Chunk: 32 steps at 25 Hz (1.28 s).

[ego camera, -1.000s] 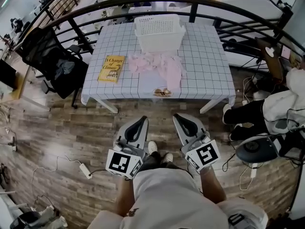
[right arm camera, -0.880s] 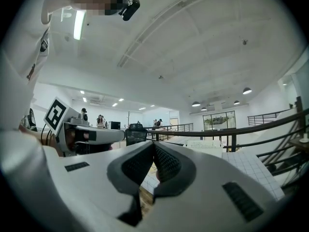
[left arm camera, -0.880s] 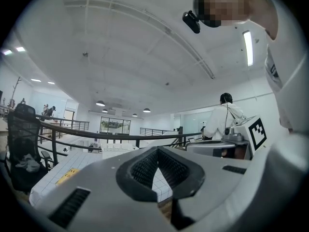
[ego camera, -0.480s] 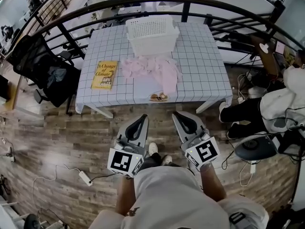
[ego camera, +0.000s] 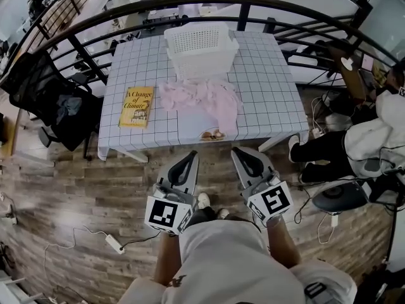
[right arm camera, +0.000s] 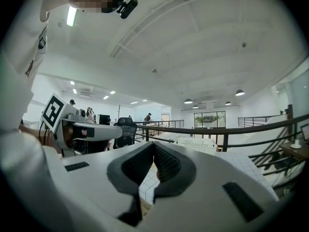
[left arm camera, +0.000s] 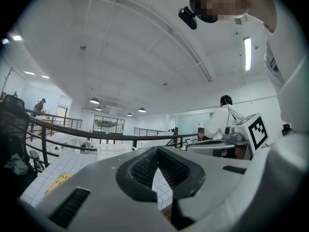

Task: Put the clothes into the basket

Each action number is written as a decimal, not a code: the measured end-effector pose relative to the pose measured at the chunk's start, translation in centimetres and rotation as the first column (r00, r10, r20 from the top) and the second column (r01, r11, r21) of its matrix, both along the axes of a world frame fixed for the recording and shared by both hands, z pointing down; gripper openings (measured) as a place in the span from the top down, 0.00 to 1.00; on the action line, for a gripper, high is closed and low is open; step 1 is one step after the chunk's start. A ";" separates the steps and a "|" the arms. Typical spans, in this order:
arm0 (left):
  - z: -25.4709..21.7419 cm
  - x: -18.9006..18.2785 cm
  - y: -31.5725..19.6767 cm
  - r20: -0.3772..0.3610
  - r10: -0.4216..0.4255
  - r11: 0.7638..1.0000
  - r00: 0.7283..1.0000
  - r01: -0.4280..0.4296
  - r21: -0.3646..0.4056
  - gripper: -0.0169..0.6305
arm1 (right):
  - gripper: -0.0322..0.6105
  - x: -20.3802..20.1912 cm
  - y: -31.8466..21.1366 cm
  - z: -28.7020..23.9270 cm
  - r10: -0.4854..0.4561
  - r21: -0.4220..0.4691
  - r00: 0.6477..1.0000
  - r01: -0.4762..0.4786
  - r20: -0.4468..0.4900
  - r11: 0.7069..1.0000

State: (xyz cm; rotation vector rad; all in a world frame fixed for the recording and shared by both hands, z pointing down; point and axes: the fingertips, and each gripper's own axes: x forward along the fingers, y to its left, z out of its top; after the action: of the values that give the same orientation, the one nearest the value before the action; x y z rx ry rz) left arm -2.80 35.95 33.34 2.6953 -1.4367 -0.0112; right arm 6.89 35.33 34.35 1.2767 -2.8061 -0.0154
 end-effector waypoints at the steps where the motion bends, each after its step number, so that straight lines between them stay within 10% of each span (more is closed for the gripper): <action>1: 0.1 -0.2 -0.3 -0.001 0.006 1.000 1.000 -0.006 0.000 0.97 | 0.93 -0.1 -0.3 0.1 0.008 -0.002 1.000 -0.008 -0.003 1.000; 32: 1.7 -1.0 -13.4 -0.003 -0.059 0.998 0.998 0.059 -0.037 0.97 | 0.93 -1.3 -13.8 1.3 -0.070 -0.028 0.997 0.069 -0.026 0.997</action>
State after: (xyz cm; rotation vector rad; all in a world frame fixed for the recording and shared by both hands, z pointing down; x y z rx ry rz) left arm -3.78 22.54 35.02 2.6212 -1.4991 0.0057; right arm 5.63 21.48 35.70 1.1644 -2.8163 0.0031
